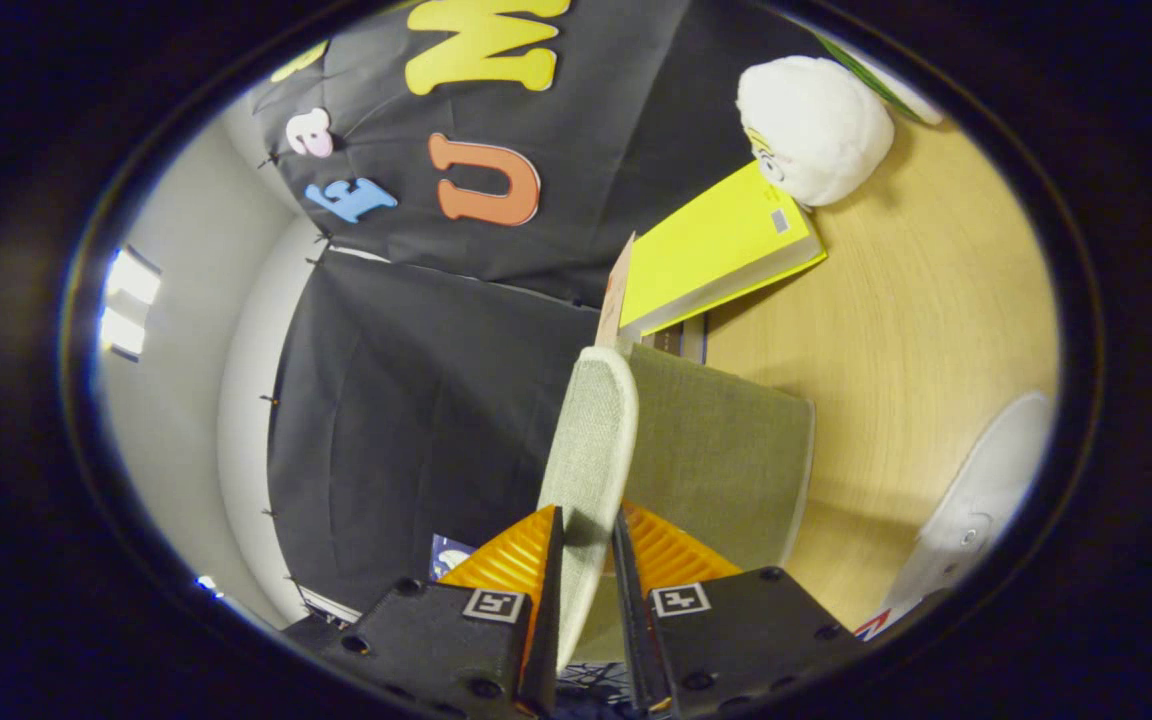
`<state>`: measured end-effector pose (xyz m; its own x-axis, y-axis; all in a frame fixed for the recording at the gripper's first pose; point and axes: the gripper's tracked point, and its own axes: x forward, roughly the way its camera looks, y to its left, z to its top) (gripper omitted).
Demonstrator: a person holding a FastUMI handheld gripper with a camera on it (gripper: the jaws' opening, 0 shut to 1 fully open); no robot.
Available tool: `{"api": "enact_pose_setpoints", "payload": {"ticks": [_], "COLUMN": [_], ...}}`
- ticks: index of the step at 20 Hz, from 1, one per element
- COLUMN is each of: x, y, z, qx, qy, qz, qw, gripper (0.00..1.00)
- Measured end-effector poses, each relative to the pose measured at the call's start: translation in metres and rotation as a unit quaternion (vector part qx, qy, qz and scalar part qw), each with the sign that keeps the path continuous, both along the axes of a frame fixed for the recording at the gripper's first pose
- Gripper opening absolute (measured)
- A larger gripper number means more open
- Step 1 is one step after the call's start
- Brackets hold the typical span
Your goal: Open the storage box then place both shoes into the box .Put the left shoe in first, then the right shoe, with the right side of both shoes facing outward in a uniform manner.
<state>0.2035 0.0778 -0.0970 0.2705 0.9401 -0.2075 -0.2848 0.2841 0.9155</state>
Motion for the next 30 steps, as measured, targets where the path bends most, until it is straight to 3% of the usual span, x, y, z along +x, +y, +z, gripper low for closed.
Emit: {"api": "enact_pose_setpoints", "payload": {"ticks": [4,8,17,24,25,30], "x": [-0.003,-0.012,-0.025,-0.026,-0.029,-0.042], "y": [0.003,0.016,0.112,0.227,0.244,0.288], "z": [0.025,0.056,0.138,0.158,0.155,0.121], "qx": [-0.024,-0.03,-0.036,-0.071,-0.078,-0.163], "qy": [-0.028,-0.049,-0.088,-0.12,-0.12,-0.146], "qz": [-0.009,-0.018,-0.013,0.006,0.013,0.026], "qw": [0.999,0.998,0.995,0.99,0.99,0.976], "gripper": [0.14,0.09,0.09,0.18,0.2,0.96]}}
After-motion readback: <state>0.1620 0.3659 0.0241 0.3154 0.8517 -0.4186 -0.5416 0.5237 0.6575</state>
